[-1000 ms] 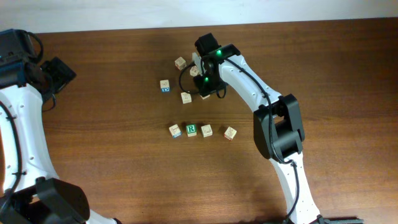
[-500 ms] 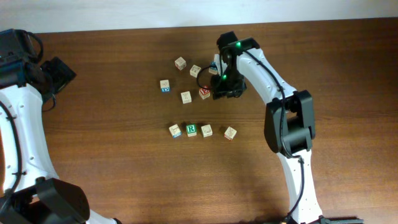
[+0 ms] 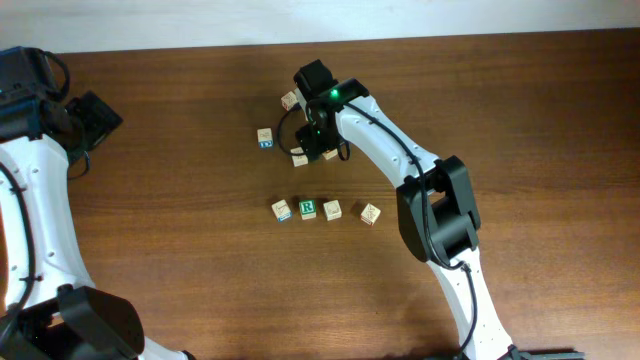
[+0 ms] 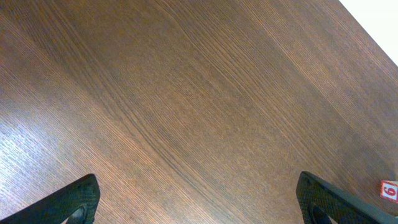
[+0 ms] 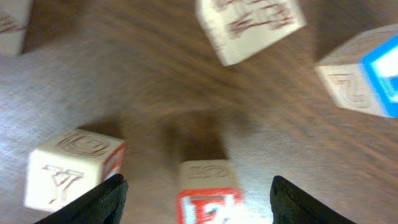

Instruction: Rotate 5 blocks

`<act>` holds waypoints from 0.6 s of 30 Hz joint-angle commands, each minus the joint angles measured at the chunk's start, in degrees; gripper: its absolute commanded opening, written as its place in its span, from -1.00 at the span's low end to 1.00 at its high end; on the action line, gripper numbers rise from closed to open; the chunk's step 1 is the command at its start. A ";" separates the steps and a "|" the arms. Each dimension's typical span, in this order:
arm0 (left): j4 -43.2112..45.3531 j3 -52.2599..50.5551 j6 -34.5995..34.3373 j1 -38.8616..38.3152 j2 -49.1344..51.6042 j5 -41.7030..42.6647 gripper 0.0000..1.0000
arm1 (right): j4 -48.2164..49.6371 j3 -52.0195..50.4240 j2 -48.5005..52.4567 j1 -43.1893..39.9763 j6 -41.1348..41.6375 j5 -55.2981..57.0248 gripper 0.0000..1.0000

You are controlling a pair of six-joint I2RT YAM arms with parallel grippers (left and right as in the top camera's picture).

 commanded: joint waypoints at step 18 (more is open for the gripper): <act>-0.02 0.79 -0.70 0.09 -0.35 0.35 0.98 | -1.51 -0.24 1.79 -1.46 2.56 -4.57 -0.22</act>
